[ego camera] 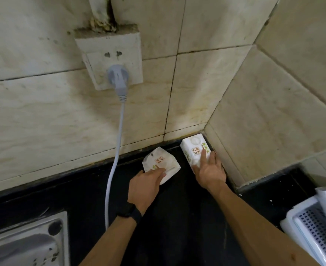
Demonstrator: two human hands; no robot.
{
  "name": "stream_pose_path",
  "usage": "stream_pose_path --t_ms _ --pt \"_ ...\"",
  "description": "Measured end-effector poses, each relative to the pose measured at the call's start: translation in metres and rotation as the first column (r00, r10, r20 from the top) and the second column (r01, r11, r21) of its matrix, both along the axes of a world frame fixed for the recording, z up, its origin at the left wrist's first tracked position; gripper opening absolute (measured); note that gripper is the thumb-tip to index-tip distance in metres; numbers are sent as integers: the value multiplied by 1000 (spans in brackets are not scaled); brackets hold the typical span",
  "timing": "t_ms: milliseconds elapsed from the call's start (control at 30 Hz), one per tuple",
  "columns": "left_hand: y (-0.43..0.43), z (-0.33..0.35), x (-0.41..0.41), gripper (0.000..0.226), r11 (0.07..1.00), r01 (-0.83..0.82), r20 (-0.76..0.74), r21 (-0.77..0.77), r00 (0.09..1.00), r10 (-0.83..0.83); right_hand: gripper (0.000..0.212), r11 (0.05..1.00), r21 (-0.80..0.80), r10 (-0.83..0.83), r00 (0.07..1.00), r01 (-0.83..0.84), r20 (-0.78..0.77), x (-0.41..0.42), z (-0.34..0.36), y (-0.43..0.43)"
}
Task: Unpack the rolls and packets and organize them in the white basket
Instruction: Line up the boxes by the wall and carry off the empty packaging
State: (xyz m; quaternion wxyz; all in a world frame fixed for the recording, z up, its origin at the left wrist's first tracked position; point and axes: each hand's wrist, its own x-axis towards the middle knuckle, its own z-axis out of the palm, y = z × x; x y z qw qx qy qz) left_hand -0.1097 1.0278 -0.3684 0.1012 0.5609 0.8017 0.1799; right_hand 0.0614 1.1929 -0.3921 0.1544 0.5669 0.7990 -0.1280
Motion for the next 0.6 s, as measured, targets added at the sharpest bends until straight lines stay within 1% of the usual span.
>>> stream_pose_path --t_ms 67,100,133,167,233,267,300,367,433,467,567,600 --pt "1 6 5 25 1000 10 -35 9 999 -10 95 997 -71 -30 999 28 -36 3 8 -3" --pt "3 10 9 19 999 34 -71 21 997 -33 96 997 -75 -43 996 37 -80 7 12 -8" --pt "5 14 13 12 996 80 -125 30 989 -76 93 999 -42 -39 990 34 -138 13 14 -18" --pt "8 17 19 13 989 134 -184 58 975 -121 87 999 19 -21 978 26 -206 22 14 -31" --pt "19 23 31 28 960 226 -300 163 939 -170 76 991 119 -15 947 56 -322 48 8 -64" --pt "27 26 38 31 943 258 -333 210 926 -179 72 988 124 -41 943 87 -330 63 4 -81" --pt "35 29 45 31 926 284 -359 249 915 -184 72 989 96 -79 951 112 -300 78 -3 -96" --pt "53 35 58 30 905 327 -410 273 891 -198 80 984 -39 -180 968 175 -177 106 -18 -120" --pt "72 37 70 32 909 357 -431 213 870 -241 90 951 -187 -263 963 246 -66 125 -28 -132" --pt "80 37 76 32 921 355 -416 157 870 -265 93 933 -246 -280 959 263 -39 130 -31 -135" --pt "98 22 90 21 957 285 -348 -60 892 -288 93 914 -320 -269 963 249 -19 134 -31 -136" --pt "102 13 92 21 959 261 -318 -109 905 -283 93 909 -336 -268 963 247 -17 134 -30 -135"
